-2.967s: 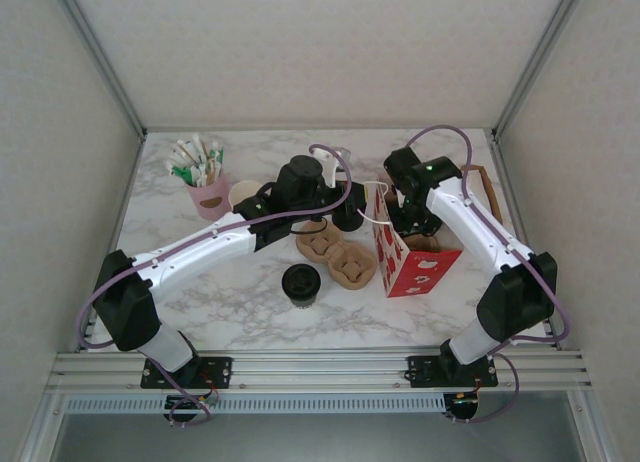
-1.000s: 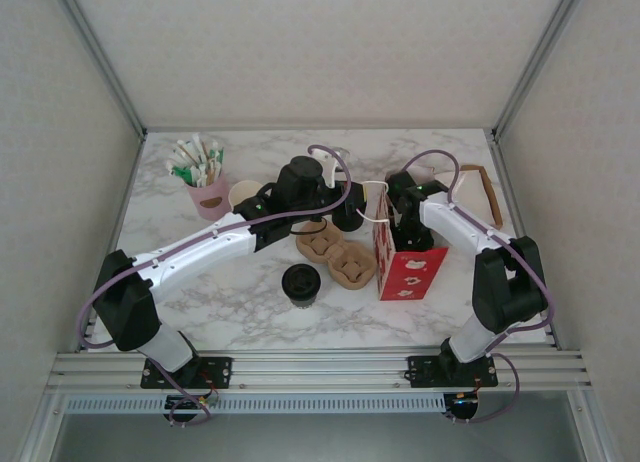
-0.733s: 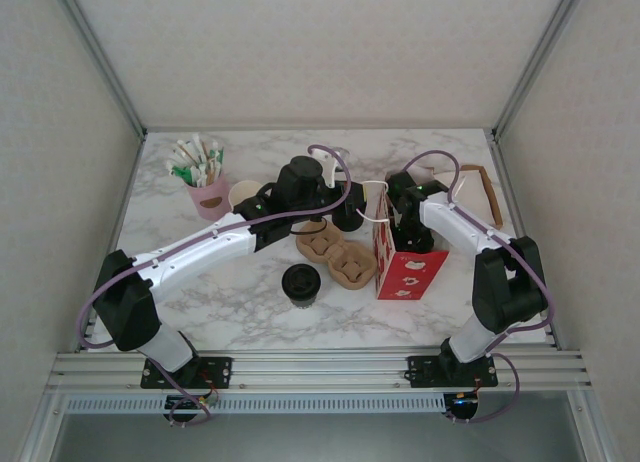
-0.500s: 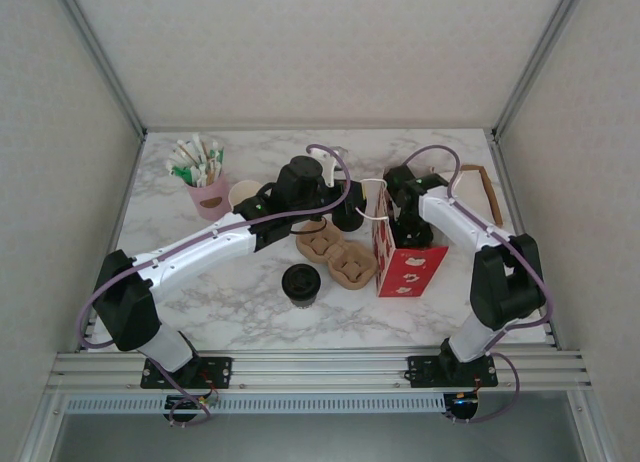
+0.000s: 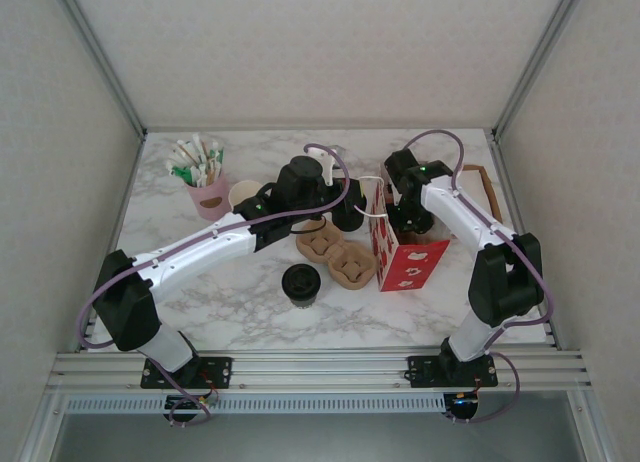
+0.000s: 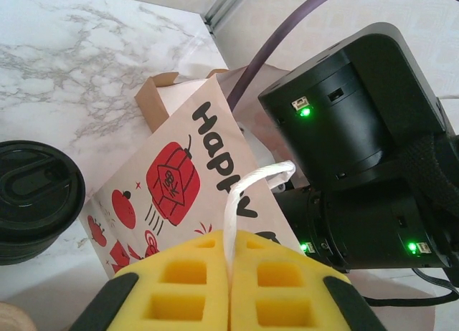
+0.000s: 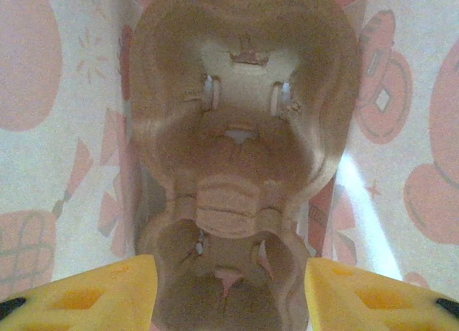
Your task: Pack the takeout coffee
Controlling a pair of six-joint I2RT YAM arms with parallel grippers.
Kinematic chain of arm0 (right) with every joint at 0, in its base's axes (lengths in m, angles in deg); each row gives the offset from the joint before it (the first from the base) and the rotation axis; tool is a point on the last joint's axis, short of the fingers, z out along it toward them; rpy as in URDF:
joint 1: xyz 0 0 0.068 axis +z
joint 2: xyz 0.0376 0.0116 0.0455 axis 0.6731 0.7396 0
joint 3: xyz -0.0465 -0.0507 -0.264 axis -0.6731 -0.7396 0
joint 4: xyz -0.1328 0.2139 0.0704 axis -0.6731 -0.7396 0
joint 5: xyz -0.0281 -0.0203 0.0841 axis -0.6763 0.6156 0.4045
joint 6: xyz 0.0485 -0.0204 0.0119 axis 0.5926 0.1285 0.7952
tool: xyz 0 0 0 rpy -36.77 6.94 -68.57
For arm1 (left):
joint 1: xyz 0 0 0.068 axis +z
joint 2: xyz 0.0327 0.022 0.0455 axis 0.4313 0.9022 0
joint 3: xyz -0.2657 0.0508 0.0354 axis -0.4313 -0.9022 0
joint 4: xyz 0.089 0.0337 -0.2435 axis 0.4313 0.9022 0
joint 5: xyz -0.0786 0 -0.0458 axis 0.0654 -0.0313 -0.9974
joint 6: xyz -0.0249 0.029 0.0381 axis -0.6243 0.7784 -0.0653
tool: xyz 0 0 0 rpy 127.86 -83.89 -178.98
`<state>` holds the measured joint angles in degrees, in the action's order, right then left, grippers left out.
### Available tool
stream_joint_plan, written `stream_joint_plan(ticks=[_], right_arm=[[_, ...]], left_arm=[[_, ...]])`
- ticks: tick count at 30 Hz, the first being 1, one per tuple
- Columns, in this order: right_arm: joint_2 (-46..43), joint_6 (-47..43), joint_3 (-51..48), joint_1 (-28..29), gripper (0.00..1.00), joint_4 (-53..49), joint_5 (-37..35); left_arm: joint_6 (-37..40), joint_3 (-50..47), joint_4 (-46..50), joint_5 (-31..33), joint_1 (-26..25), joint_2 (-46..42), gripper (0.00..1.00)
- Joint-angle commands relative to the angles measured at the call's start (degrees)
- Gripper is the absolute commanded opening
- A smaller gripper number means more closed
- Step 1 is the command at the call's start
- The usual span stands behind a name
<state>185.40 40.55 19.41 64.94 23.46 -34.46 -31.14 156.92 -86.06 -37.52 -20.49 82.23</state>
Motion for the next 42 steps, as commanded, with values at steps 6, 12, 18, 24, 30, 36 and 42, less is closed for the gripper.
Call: stream_joint_plan(ticks=[6,12,18,24,30,36,42], right_arm=[[-6.4,-0.1,2.5,-0.4,0.62,-4.0,0.9],[-12.2,0.3,4.7,-0.3,0.71,-6.1,1.9],[-18.7,0.8,6.9,-0.4,0.86,-7.3,2.8],[-23.3,1.0,9.0,-0.3,0.99,-8.6,2.8],[-26.6,2.1,11.0,-0.4,0.99,-9.8,3.7],[-30.2,6.4,12.3,-0.4,0.99,-8.7,2.3],[-35.9,12.7,10.6,-0.4,0.99,-4.8,4.5]], left_arm=[[-0.8,1.4,-1.3,1.7,0.3,0.2,0.13],[-1.0,1.7,-1.5,1.1,0.4,-0.7,0.29],[-0.8,2.8,-1.1,0.1,0.3,-1.9,0.46],[-0.4,2.8,-0.9,0.3,0.3,-4.0,0.70],[1.0,2.9,-0.1,0.9,0.3,-7.0,0.91],[2.9,1.6,0.3,2.1,0.3,-11.6,0.99],[4.8,-3.7,0.4,4.8,0.3,-18.8,1.00]])
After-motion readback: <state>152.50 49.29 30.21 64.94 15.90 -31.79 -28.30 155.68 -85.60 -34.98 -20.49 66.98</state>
